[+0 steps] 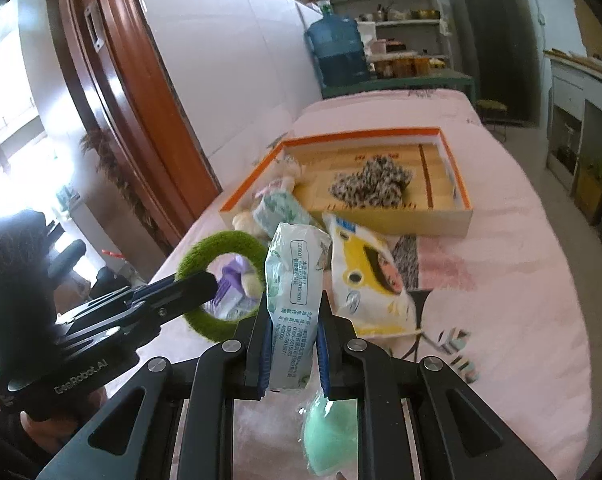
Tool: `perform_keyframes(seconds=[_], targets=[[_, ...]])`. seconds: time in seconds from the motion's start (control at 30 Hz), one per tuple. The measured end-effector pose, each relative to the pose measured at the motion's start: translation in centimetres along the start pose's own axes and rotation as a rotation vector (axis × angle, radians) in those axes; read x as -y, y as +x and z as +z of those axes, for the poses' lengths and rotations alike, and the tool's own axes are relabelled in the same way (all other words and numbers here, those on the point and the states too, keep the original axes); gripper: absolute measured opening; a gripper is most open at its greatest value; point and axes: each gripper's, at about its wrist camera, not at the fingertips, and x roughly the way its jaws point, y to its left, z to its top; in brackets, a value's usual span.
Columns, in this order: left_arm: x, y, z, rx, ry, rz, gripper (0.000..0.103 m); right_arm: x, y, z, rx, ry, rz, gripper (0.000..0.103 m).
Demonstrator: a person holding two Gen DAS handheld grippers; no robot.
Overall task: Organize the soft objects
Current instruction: 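Carry the green ring and white wipes pack over the box with both grippers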
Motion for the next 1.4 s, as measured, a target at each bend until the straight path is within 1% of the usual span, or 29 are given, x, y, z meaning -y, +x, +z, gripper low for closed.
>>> perform_keyframes(seconds=[0.4, 0.63, 0.97, 1.13, 1.4], targets=[[0.4, -0.8, 3.0, 0.069, 0.044, 0.036, 0.016, 1.1, -1.6, 2.5, 0.070, -0.034, -0.064, 0.018], [0.3, -0.8, 4.4, 0.097, 0.061, 0.047, 0.016, 2.0, -2.4, 3.7, 0.105, -0.043, -0.103, 0.018], [0.2, -0.6, 7.2, 0.144, 0.076, 0.062, 0.016, 3.4, -2.4, 5.1, 0.126, -0.024, -0.122, 0.018], [-0.1, -0.4, 8.2, 0.170, 0.073, 0.072, 0.016, 3.9, -2.5, 5.9, 0.139, -0.033, -0.139, 0.018], [-0.3, 0.3, 9.5, 0.186, 0.069, 0.091, 0.016, 4.1, -2.3, 7.4, 0.162, -0.051, -0.149, 0.018]])
